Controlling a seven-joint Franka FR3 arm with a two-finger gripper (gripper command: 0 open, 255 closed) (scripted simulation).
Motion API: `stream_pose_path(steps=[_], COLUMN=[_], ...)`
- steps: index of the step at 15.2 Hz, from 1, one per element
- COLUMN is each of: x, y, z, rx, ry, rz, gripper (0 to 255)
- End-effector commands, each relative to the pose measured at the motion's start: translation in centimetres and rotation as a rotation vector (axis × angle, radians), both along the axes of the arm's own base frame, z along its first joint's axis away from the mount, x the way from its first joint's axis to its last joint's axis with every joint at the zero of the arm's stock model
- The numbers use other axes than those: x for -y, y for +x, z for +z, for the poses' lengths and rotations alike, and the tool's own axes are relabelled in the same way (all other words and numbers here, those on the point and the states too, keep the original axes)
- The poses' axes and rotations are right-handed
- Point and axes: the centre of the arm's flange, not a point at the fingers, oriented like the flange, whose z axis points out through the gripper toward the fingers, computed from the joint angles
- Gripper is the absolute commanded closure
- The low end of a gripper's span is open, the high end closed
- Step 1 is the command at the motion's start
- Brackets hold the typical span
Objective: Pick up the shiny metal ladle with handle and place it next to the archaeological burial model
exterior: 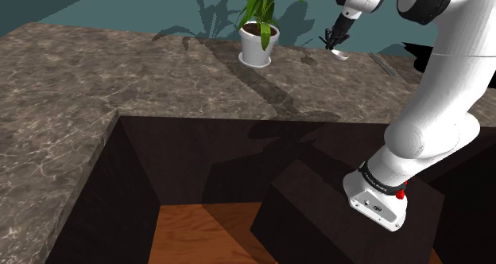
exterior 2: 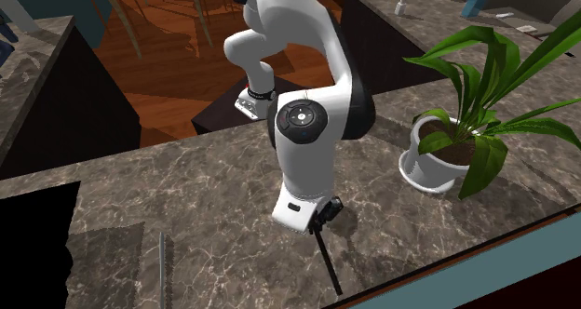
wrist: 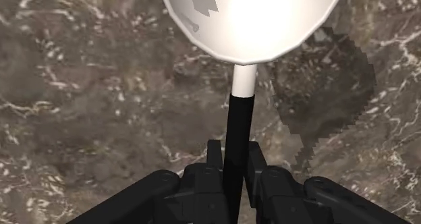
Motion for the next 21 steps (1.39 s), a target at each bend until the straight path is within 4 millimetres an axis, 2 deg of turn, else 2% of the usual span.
stream_pose_path(steps=[1,21], x=[0.0,0.0], y=[0.0,0.0], z=[1.0,11.2], rx=[0.0,0.0], ry=[0.0,0.0], rz=[0.0,0.0], gripper=[255,255])
